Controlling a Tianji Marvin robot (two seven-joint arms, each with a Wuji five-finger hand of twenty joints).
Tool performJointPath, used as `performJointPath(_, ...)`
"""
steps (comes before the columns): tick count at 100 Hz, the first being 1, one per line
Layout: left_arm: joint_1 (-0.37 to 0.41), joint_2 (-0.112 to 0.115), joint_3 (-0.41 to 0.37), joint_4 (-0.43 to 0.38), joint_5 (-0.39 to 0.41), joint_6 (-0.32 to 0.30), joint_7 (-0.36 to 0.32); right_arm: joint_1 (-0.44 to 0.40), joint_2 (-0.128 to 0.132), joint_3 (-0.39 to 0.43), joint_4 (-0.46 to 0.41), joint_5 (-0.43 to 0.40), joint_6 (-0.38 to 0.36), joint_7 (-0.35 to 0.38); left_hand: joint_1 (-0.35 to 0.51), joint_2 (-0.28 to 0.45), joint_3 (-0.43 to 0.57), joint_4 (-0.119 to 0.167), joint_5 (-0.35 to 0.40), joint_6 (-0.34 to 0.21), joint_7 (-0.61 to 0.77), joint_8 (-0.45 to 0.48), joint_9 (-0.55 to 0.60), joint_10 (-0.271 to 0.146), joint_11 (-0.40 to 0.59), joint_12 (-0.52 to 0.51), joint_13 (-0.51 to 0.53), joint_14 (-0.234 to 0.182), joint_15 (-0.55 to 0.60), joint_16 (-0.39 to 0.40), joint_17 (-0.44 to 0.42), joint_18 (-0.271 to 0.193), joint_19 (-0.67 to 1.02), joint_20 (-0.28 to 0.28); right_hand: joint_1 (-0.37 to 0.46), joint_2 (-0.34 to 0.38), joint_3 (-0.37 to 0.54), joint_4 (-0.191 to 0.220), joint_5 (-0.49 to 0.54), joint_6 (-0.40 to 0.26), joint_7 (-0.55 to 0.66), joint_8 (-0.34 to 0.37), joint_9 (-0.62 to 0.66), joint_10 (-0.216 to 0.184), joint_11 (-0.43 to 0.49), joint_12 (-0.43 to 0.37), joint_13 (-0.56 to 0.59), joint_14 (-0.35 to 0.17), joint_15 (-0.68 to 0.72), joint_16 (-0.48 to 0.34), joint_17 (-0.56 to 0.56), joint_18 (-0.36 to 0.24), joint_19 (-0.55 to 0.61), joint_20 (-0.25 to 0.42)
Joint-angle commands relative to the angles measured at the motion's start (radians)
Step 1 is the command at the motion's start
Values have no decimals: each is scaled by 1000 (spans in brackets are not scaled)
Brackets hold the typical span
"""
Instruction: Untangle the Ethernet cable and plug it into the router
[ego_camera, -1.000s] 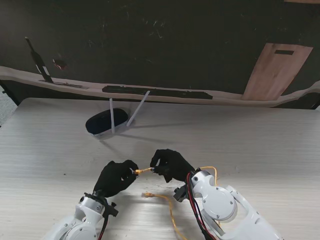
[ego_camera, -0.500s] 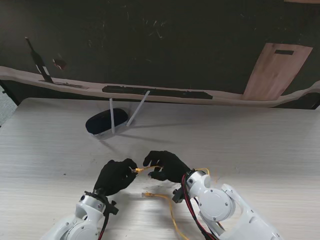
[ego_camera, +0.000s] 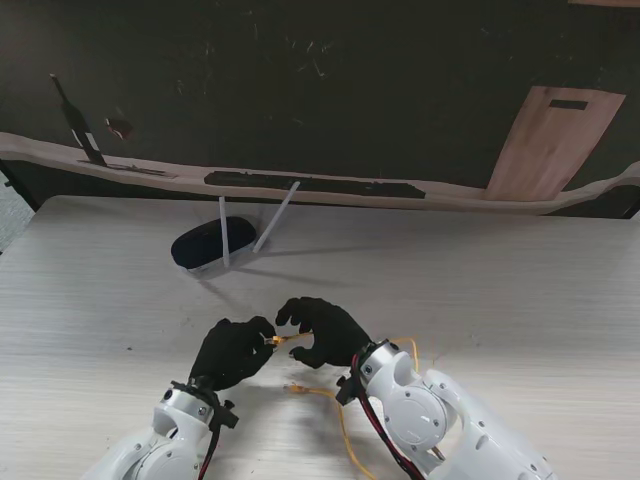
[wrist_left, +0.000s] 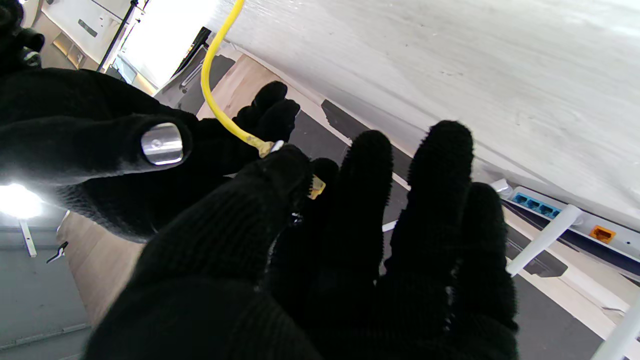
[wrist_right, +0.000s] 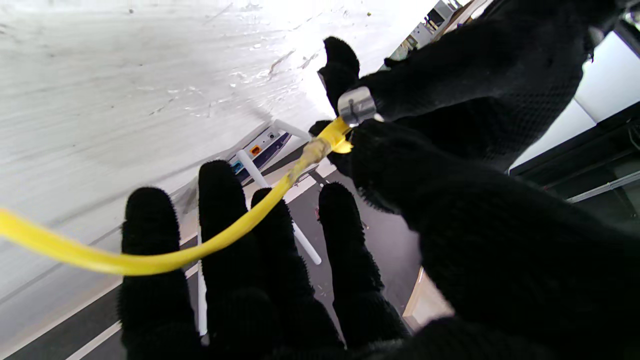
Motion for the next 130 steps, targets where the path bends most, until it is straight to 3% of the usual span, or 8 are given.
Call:
performJointPath(1,-1,0,5,-1,6,8,-11,-2,-5,-15,1,-17,2,9,28,9,57,3,58,-21,94,10,32,-4,16,-4,25,14,23,-12,8,-5,53,35,18,-34,46,7,-27,19,-18,9,12,-9,30,8,45,-2,9,8,61,79,65,-7)
performJointPath(13,-4,1,7,1,12,10,-8,0,-8,-30,4,-38,28,-9,28,9,56,2,58,-23,95,10,31,-4,16,-4,25,15,23,-12,8,-5,54,35,48,8,56,17,-14,44,-15,7,56,12,51,14,172,15,63,16,266,146,244,32)
performJointPath(42,-4,3,9,4,27,12,-4,-4,-20,-45,19,-79,67,-75,30,14,52,1,53,-30,97,12,24,-6,18,-1,15,15,25,-11,-2,-7,50,33,70,124,35,31,94,88,-15,3,173,76,95,26,431,-14,443,70,643,17,653,72)
performJointPath(47,-4,4,8,4,30,12,-4,-4,-21,-47,22,-87,69,-86,31,14,51,1,52,-30,97,12,24,-6,18,-1,13,13,25,-11,-2,-7,49,33,66,144,30,25,125,94,-15,-3,202,85,105,28,446,-14,463,69,662,15,671,76)
performJointPath(54,-3,4,7,4,34,11,-4,-5,-22,-48,24,-93,71,-94,31,15,49,1,51,-32,97,13,23,-8,18,0,12,13,25,-11,-4,-7,48,33,79,150,14,-45,158,96,43,-131,248,97,117,29,464,-12,480,46,676,19,677,74)
performJointPath(63,-3,5,7,4,36,10,-3,-6,-22,-47,24,-94,72,-93,33,16,47,1,50,-32,98,14,22,-6,18,0,11,14,25,-10,-4,-7,47,33,102,156,-10,-90,191,97,106,-206,306,106,130,9,494,-8,491,37,701,32,685,78)
performJointPath(93,-1,5,6,1,33,11,-9,-1,-22,-51,33,-95,55,-95,35,18,43,2,49,-30,98,14,20,-7,19,2,10,14,26,-10,-6,-6,46,33,125,160,-39,-111,243,60,221,-257,394,93,156,-12,549,-8,529,27,722,16,746,120)
performJointPath(130,1,6,6,-5,29,16,-21,3,-25,-54,45,-92,36,-109,37,19,40,4,46,-29,97,14,18,-7,19,3,6,16,25,-9,-11,-5,45,33,119,192,-54,-113,293,-9,265,-242,443,71,166,-20,550,2,555,30,726,23,760,139)
